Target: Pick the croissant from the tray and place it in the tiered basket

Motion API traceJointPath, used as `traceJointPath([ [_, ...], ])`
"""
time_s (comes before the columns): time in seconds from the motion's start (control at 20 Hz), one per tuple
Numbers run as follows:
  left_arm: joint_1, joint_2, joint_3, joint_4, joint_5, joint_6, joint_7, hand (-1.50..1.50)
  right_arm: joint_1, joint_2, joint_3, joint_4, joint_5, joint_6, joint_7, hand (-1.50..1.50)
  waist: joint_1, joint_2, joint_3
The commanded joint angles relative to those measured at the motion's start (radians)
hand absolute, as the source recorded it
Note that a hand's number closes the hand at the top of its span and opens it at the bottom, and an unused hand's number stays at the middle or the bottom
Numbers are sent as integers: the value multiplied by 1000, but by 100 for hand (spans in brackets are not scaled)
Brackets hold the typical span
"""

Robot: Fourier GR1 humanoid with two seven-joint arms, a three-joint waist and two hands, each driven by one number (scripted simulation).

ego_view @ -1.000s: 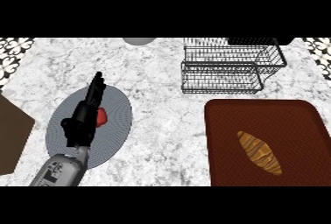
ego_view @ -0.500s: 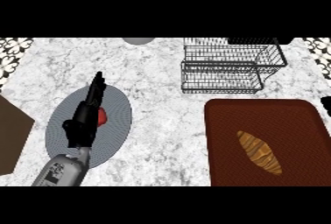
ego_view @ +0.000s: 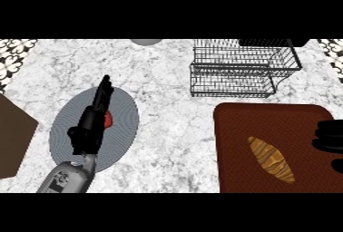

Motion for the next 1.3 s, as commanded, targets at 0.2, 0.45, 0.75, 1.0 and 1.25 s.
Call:
traceJointPath([
  [0.2,15,-6,-4,0,-7,-6,-10,0,3,15,-16,-57,158,216,-116,-150,9,3,1],
  [0.45,-3,-14,-10,-10,-17,2,22,0,7,19,0,-114,229,183,-165,-150,8,2,2],
  [0.75,-6,-12,2,21,-5,-26,-13,0,-5,-10,76,-155,304,116,-218,-150,21,8,2],
  [1.0,-32,-22,2,22,-8,-23,16,0,5,-8,127,-214,387,22,-278,-150,19,10,3],
  [1.25,-16,-19,13,30,-9,-24,-15,0,29,-1,179,-196,515,-68,-290,-150,30,14,3],
])
